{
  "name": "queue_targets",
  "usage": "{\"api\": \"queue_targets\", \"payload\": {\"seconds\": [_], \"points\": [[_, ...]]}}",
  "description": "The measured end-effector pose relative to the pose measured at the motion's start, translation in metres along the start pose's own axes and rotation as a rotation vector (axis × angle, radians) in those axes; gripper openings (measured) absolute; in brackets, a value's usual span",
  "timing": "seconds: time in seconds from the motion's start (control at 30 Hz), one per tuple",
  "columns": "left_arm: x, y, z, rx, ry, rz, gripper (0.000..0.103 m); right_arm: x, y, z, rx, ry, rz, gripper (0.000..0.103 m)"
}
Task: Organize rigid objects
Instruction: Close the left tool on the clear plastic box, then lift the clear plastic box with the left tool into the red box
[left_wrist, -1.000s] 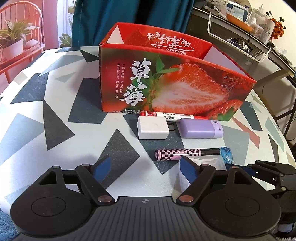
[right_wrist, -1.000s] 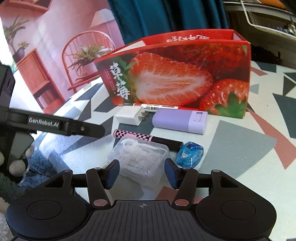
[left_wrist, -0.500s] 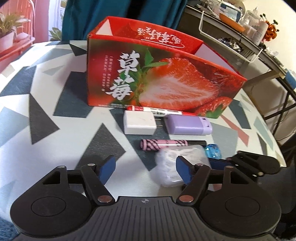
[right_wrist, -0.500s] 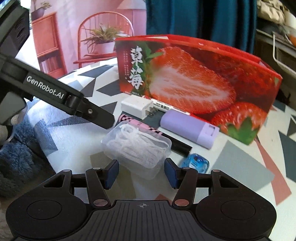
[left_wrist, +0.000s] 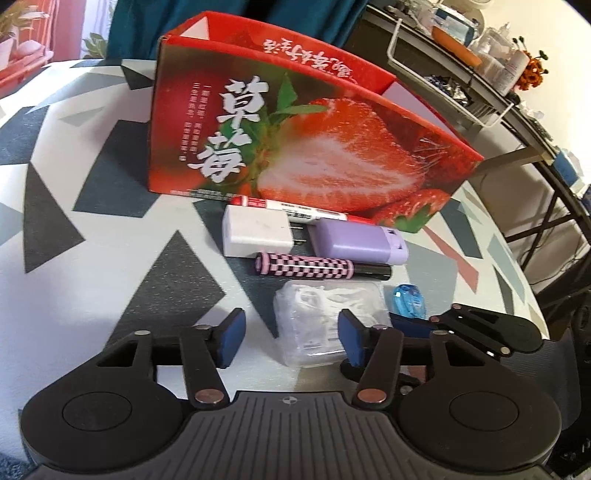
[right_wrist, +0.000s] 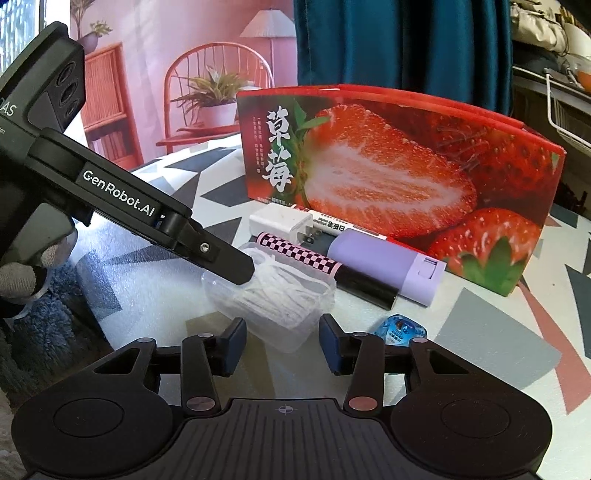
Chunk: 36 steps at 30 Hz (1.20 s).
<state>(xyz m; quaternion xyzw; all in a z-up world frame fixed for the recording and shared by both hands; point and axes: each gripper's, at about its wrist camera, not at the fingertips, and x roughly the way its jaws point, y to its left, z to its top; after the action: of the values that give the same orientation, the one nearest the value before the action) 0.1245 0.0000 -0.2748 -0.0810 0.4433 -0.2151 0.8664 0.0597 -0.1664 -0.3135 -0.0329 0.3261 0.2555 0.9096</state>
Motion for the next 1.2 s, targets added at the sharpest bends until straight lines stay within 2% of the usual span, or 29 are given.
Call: {"api": "queue_targets", "payload": {"seconds": [0.1, 0.13, 0.73, 0.93, 1.2], "points": [[0.001, -0.003, 0.0, 0.016, -0.007, -0.025, 0.04, -0.001, 0.0, 0.0, 0.004, -0.002, 0.004, 0.041], [0.001, -0.004, 0.0, 0.022, -0.008, -0.029, 0.04, 0.0, 0.0, 0.0, 0.006, -0.002, 0.004, 0.04], [-0.002, -0.003, -0.001, 0.023, -0.007, -0.051, 0.039, -0.003, 0.004, 0.002, 0.011, -0.005, 0.007, 0.039], [-0.013, -0.012, 0.011, 0.08, -0.044, -0.044, 0.039, -0.012, 0.004, 0.013, 0.009, -0.045, -0.001, 0.038], [-0.043, -0.028, 0.051, 0.12, -0.17, -0.06, 0.039, -0.034, -0.003, 0.056, -0.019, -0.145, -0.046, 0.038]]}}
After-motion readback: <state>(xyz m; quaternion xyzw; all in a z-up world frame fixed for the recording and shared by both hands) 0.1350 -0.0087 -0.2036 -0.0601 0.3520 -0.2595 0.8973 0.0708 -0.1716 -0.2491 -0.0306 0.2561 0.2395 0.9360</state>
